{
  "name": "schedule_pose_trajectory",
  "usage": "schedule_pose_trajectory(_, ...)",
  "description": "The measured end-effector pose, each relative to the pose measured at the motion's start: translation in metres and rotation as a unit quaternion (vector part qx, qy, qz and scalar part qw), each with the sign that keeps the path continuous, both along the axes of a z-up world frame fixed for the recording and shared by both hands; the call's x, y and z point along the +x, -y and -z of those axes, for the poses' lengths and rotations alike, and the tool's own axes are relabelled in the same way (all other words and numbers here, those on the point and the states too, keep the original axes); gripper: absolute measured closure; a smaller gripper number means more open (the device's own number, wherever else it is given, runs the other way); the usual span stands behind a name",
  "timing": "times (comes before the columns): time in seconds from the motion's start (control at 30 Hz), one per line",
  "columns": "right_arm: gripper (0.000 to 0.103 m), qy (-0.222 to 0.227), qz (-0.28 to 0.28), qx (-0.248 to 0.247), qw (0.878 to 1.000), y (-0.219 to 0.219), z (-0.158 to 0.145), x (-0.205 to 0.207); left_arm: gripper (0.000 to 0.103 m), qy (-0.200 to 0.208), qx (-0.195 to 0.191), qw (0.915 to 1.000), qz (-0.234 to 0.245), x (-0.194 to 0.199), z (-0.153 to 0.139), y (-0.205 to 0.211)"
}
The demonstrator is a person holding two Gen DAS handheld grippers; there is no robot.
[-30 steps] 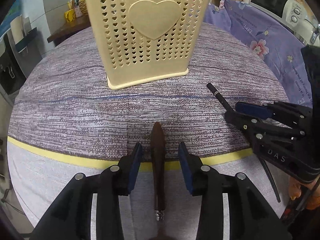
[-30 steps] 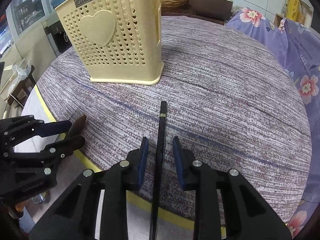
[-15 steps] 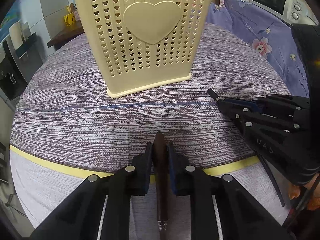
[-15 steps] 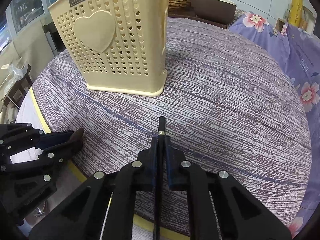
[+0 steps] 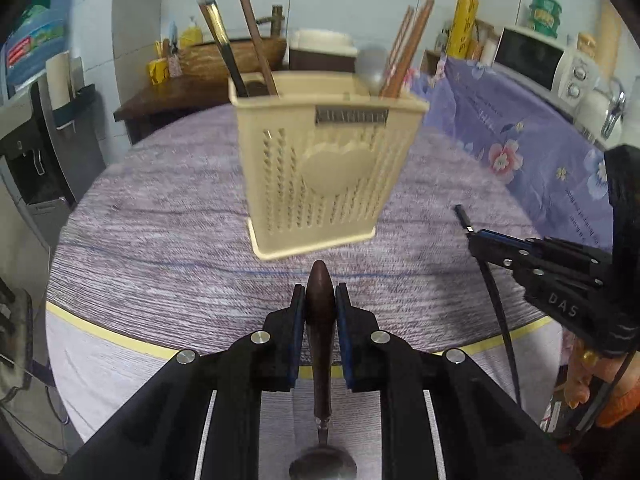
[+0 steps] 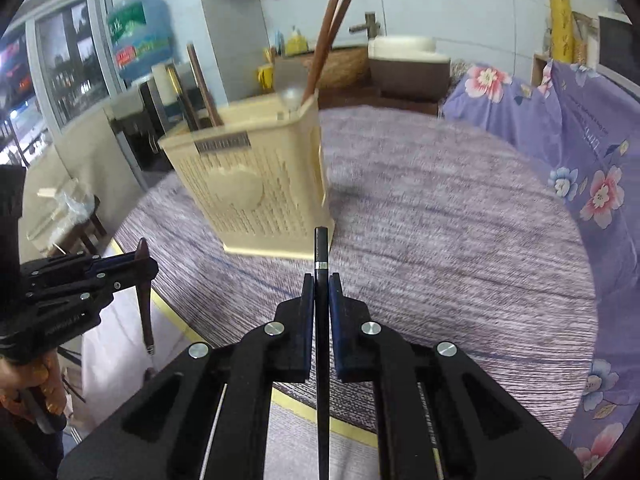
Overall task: Organize utensils
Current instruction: 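Lift the brown spoon and black chopstick and carry them over the holder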
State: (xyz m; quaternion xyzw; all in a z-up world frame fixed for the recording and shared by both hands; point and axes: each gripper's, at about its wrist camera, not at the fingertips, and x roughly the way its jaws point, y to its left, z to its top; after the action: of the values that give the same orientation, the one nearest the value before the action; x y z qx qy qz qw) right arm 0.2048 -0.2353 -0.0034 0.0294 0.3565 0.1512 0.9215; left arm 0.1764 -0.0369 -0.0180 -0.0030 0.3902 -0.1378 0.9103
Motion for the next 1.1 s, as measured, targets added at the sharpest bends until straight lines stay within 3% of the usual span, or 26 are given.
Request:
schedule_pose_trajectory(0.27, 0.095, 0.057, 0.010, 0.037, 0.998, 0.023, -0.050, -0.024, 0.087, 0.055, -0.020, 0.9982, -0.012, -0.016, -0.042, -0.015)
schedule_pose_trajectory(1.1, 0.095, 0.094, -0.007, 0.038, 0.995, 0.021, -0.078, -0.037, 0.087, 0.071, -0.049, 0.9963, 0.004, -0.009, -0.066, -0.019)
